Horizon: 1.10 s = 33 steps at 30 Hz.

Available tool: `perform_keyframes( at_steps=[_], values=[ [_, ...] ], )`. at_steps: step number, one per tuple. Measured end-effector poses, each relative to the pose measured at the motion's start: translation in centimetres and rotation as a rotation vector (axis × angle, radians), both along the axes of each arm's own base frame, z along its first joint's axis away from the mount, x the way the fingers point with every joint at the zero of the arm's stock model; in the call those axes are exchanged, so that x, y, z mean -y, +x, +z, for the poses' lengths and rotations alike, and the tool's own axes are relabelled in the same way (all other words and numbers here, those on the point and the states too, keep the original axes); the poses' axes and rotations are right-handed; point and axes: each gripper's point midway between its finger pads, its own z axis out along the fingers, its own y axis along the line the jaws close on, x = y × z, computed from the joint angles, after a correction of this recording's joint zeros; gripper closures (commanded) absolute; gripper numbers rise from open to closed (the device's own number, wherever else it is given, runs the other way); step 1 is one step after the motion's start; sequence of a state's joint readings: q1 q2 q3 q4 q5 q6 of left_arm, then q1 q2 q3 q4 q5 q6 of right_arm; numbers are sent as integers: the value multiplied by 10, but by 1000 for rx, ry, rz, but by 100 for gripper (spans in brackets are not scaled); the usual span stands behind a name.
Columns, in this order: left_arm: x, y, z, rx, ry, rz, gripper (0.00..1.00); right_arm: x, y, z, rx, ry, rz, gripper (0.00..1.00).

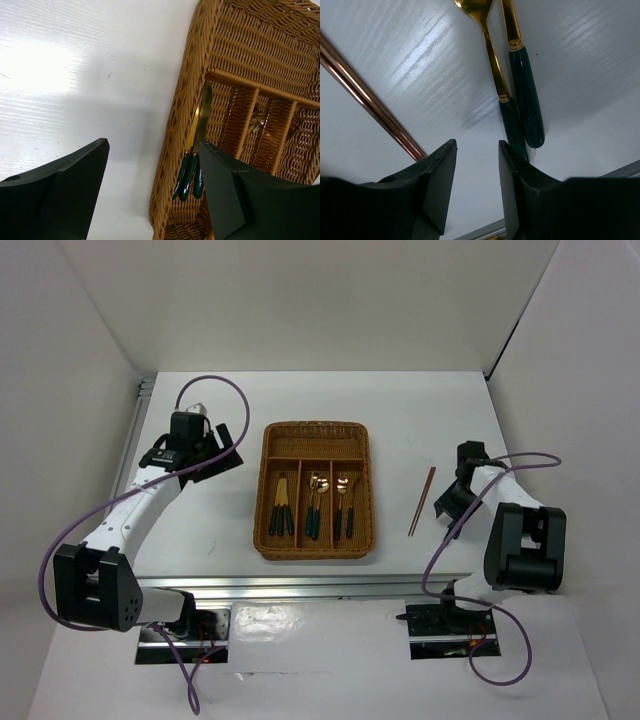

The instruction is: Sort the eating utensils into containers

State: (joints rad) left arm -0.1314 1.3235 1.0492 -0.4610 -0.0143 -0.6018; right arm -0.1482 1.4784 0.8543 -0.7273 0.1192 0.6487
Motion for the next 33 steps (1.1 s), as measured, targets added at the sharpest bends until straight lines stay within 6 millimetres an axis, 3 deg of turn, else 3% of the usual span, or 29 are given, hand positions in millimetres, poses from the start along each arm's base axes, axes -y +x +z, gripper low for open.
perform_keyframes(
  at_steps=[8, 20, 33],
  values=[
    [0, 0, 0, 1, 0, 0, 13, -6, -10, -15, -91, 38, -2, 44],
    [0, 2, 0, 7, -3, 0, 13, -7, -1, 12, -40, 45, -6, 39],
    [0, 1, -2, 3, -1, 1, 13, 8, -9, 6, -160, -26, 10, 39]
  ],
)
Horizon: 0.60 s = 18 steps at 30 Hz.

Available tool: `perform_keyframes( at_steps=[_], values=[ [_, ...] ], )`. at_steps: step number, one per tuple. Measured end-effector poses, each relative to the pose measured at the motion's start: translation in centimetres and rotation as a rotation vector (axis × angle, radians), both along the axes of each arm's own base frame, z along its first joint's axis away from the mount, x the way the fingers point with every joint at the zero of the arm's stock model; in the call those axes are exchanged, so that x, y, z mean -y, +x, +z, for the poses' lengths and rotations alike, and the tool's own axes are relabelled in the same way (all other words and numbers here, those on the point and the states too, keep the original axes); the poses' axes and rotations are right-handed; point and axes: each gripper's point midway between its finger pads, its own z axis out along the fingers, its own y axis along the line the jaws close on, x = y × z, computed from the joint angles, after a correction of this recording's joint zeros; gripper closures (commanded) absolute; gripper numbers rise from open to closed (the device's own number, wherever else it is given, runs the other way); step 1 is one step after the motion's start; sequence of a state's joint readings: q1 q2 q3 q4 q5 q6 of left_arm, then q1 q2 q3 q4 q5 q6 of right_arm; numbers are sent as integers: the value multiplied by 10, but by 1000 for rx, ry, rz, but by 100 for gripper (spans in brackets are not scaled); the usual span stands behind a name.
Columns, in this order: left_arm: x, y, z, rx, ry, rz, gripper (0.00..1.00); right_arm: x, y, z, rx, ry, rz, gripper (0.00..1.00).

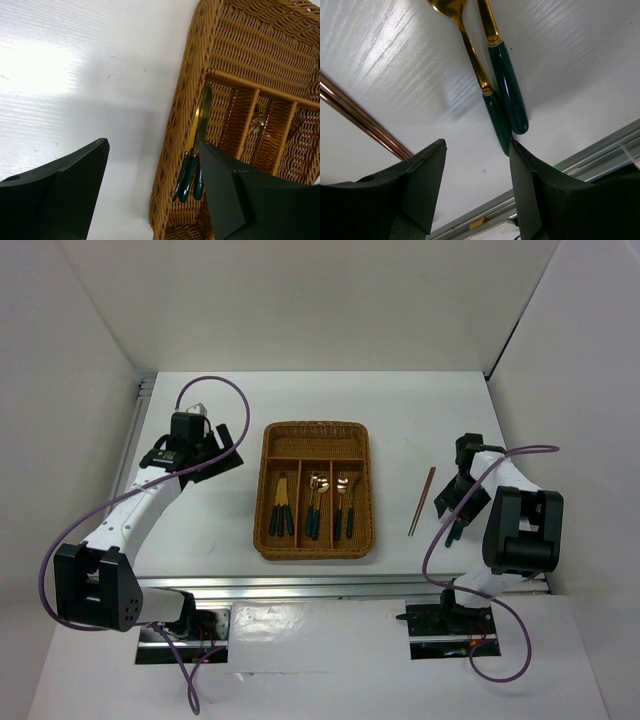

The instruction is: Sort the eating utensils into containers

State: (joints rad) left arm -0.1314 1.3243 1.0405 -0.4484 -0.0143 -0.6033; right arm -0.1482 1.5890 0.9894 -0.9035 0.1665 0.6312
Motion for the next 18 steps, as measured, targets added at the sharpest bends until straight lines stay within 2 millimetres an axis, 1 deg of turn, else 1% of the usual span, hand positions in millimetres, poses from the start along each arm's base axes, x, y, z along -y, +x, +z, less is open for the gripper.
perform_keyframes(
  at_steps=[7, 18],
  values=[
    [0, 0, 0, 0, 0, 0, 13, 1, -5, -12, -57, 1, 6, 39],
    [0, 0, 0, -1, -1, 2, 13, 0, -9, -20, -93, 12, 23, 39]
  ],
)
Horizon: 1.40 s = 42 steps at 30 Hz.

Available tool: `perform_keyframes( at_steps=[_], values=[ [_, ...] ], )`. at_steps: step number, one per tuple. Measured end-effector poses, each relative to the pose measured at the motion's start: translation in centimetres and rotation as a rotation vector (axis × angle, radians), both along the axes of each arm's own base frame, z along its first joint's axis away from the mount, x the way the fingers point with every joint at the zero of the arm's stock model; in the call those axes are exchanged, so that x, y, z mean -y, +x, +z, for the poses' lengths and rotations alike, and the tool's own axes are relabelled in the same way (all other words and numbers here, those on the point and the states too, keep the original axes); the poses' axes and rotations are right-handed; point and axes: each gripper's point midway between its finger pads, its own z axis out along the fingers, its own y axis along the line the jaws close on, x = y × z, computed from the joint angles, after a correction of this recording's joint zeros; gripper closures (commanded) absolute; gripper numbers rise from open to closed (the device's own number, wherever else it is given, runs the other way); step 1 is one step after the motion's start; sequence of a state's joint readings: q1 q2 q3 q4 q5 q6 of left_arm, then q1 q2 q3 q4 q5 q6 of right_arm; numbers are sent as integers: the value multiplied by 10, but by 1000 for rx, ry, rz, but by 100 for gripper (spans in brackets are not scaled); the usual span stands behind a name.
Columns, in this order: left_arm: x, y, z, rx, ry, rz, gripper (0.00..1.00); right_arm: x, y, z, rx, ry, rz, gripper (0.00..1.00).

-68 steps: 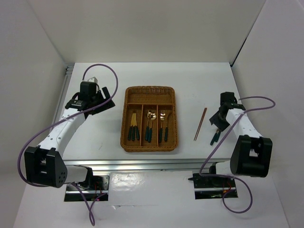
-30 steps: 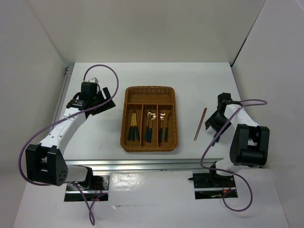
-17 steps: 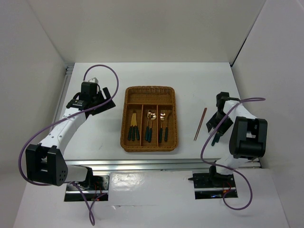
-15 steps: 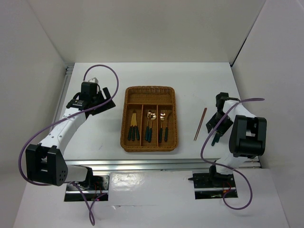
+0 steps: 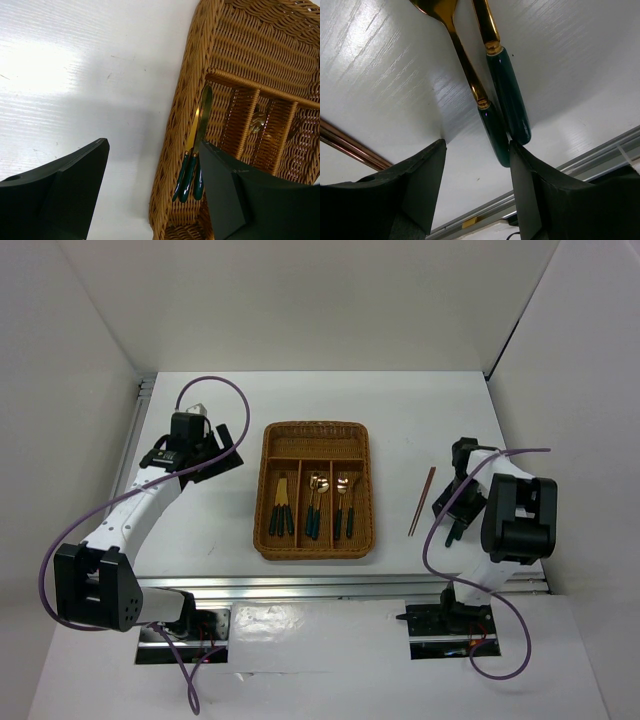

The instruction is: Sort the eating utensils into containers

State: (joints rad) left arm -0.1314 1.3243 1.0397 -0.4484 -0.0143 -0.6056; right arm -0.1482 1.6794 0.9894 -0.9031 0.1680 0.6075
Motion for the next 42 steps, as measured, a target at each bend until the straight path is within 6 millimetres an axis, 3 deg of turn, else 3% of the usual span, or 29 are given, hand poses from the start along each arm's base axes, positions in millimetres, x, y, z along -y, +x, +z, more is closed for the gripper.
perform_keyframes(
  at_steps=[3, 4, 8, 23, 31, 35, 39, 42],
  values=[
    [0, 0, -1, -2, 0, 0, 13, -1, 0, -2, -7, 5, 2, 40],
    [0, -1, -1, -2, 0, 0, 13, -1, 0, -2, -6, 6, 2, 46],
    [0, -2, -4, -8, 1, 0, 13, -3, 3, -3, 6, 18, 5, 53],
    [0, -2, -5, -9, 1, 0, 13, -23, 16, -8, 110, 93, 46, 71],
    [0, -2, -5, -9, 1, 0, 13, -29, 19, -9, 147, 102, 57, 91],
    [0, -2, -5, -10, 2, 0, 13, -36, 21, -7, 159, 105, 70, 94],
    [0, -3, -5, -12, 2, 0, 13, -45, 28, 7, 193, 98, 106, 96],
    [0, -3, -5, -13, 2, -1, 13, -61, 49, 43, 291, 74, 167, 96]
  ],
)
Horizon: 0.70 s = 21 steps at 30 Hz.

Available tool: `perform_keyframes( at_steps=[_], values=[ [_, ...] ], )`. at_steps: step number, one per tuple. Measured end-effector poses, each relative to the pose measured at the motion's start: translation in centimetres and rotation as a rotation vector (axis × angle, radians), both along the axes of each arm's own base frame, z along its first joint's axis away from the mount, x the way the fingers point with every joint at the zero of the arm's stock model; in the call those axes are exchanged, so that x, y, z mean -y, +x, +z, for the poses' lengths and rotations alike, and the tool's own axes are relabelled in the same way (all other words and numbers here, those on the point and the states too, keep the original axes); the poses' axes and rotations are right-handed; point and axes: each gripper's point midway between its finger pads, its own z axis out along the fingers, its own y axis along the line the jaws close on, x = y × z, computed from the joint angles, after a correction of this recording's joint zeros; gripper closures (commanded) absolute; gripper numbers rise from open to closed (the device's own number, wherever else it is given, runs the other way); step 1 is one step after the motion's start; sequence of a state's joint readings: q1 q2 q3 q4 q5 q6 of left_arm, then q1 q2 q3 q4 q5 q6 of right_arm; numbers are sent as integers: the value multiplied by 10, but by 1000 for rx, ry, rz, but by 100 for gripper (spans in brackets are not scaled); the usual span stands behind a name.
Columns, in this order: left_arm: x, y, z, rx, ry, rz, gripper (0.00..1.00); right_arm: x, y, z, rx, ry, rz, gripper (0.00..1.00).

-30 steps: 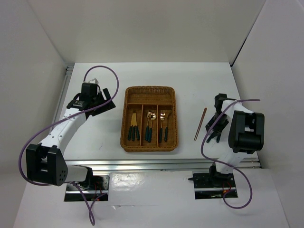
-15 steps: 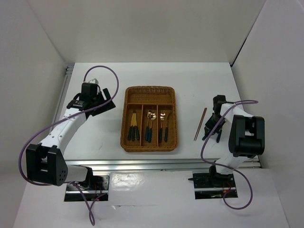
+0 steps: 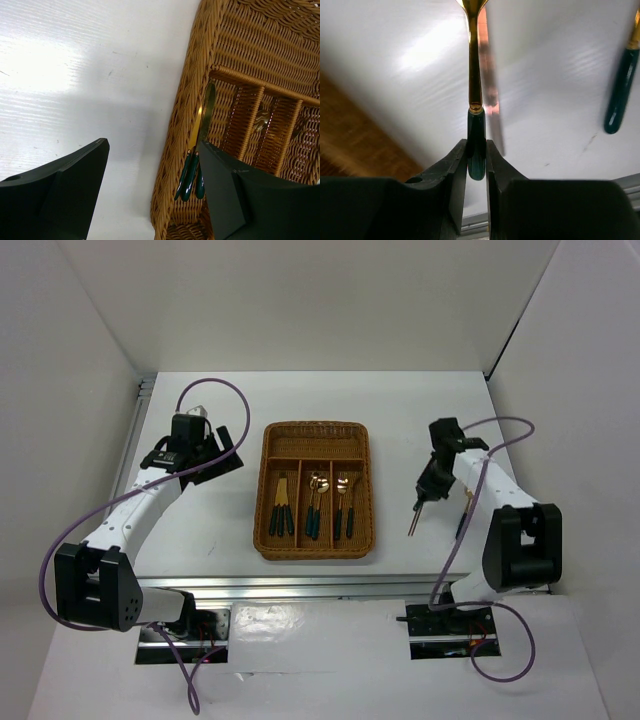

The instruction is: Sort the eating utensils into containers

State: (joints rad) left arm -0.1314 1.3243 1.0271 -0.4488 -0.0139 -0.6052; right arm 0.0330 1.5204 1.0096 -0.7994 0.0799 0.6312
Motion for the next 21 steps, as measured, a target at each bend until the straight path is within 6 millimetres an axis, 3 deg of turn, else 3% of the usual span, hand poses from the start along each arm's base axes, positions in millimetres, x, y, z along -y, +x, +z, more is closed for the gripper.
perform_keyframes(
  at_steps=[5, 7, 9, 13, 17, 21],
  values=[
    [0, 0, 0, 0, -1, -1, 13, -73, 43, 81, 240, -5, 179, 97],
    [0, 0, 0, 1, -1, -1, 13, -111, 47, 103, 302, 23, 263, 97],
    [0, 0, 0, 1, -1, -1, 13, -141, 44, 113, 324, 47, 326, 97],
    [0, -1, 6, 16, -2, -1, 13, -189, 28, 96, 273, 60, 432, 97],
    [0, -2, 13, 40, -5, -2, 13, -216, 9, 69, 189, 52, 496, 97],
    [0, -2, 16, 47, -6, -2, 13, -237, -8, 62, 169, 58, 550, 97]
  ],
)
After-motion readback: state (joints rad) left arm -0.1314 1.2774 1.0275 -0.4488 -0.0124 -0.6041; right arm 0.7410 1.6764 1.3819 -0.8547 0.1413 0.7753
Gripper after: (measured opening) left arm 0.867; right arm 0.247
